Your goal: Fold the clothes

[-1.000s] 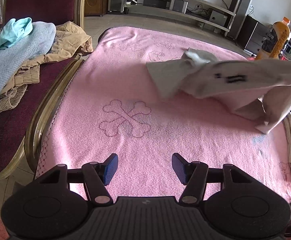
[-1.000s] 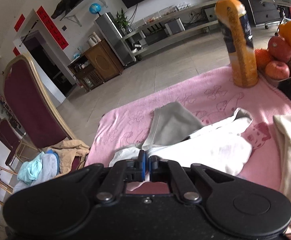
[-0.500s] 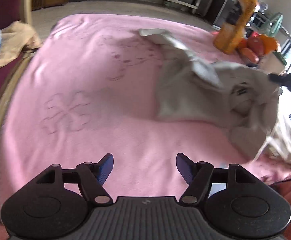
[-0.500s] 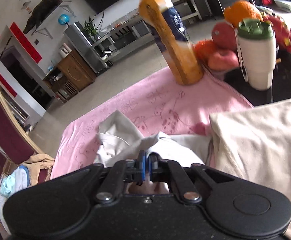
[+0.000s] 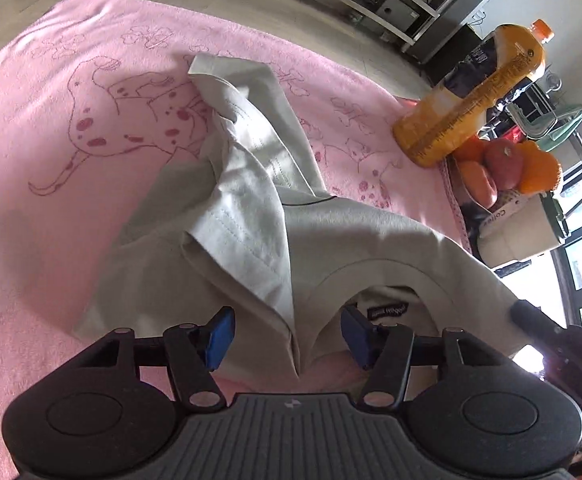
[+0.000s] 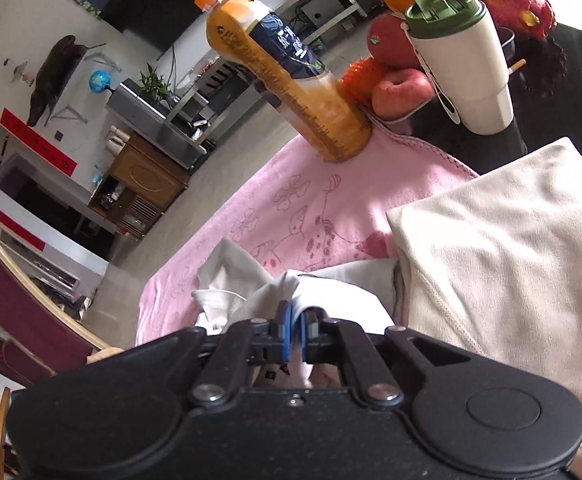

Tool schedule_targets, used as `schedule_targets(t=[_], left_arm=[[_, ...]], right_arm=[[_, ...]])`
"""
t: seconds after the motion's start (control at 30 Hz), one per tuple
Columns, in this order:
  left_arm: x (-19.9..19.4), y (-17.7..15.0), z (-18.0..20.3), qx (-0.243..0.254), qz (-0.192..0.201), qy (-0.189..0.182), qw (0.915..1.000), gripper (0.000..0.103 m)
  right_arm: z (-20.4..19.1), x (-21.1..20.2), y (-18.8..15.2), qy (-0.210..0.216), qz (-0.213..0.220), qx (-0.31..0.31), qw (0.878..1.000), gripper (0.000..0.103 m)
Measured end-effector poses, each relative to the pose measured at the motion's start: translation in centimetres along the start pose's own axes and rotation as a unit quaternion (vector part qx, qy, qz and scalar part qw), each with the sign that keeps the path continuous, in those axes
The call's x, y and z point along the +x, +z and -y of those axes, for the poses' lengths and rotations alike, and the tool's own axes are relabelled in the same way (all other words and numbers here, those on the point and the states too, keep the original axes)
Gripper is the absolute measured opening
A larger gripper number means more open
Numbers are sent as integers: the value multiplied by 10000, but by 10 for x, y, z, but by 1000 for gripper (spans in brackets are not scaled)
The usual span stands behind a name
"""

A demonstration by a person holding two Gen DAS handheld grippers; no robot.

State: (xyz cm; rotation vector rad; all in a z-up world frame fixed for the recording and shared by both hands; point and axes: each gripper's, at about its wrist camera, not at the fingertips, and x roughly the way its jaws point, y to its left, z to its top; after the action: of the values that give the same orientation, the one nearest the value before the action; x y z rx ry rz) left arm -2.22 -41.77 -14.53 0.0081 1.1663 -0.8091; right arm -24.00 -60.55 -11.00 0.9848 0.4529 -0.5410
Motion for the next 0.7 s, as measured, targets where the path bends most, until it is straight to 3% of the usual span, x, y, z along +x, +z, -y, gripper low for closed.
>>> schedule_targets(t=[0.03, 0.07, 0.1, 0.13, 0.2, 0.27, 0.33, 0.37, 0.4, 0.43, 0.47, 0.5, 0.57, 0.63, 0.7], left_arm=[[2, 1, 2, 77, 32, 143, 9999, 42], [4, 2, 3, 152, 67, 285, 9995, 11], [0, 5, 1, 211, 140, 423, 9988, 2], [-5, 8, -1, 270, 213, 561, 9978, 2], [-14, 13, -5, 393, 368, 841, 9950, 1], [-39, 33, -13, 674, 786, 1274, 9864, 1], [-64, 54, -20, 954, 1202, 1711, 9732, 1], [-73, 73, -24, 1114, 1428, 2046, 9620, 1], [-74, 91, -28, 1274, 1433, 2232, 9557, 3], [-76, 109, -32, 1426, 1427, 2414, 9492, 7], [-74, 126, -40, 1476, 1294, 2560, 9465, 23], [-71, 135, -46, 1458, 1157, 2673, 9455, 35], [-74, 131, -56, 1367, 1146, 2810, 9430, 41], [-80, 108, -66, 1417, 1131, 2441, 9527, 47], [-81, 77, -78, 1217, 894, 1948, 9691, 47]], right_arm=[[-2, 0, 0, 0, 17, -41, 10000, 6], [-3, 0, 0, -3, 24, -83, 10000, 6], [-3, 0, -1, -13, 10, -112, 9999, 6], [-3, 1, -1, -28, -11, -122, 9999, 6], [-3, 3, -2, -60, -45, -128, 9999, 6], [0, 3, -3, -95, -49, -75, 9999, 6], [1, 4, -4, -148, -66, -46, 9999, 6], [1, 6, -5, -169, -94, -47, 9998, 6], [1, 9, -6, -173, -140, -44, 9997, 6], [1, 14, -7, -149, -207, -17, 9997, 6], [1, 19, -7, -104, -285, 31, 9995, 6], [1, 24, -8, -69, -359, 84, 9993, 6], [3, 31, -11, -25, -495, 204, 9986, 6], [5, 33, -13, -44, -543, 269, 9982, 6], [6, 32, -14, -77, -520, 298, 9982, 6]])
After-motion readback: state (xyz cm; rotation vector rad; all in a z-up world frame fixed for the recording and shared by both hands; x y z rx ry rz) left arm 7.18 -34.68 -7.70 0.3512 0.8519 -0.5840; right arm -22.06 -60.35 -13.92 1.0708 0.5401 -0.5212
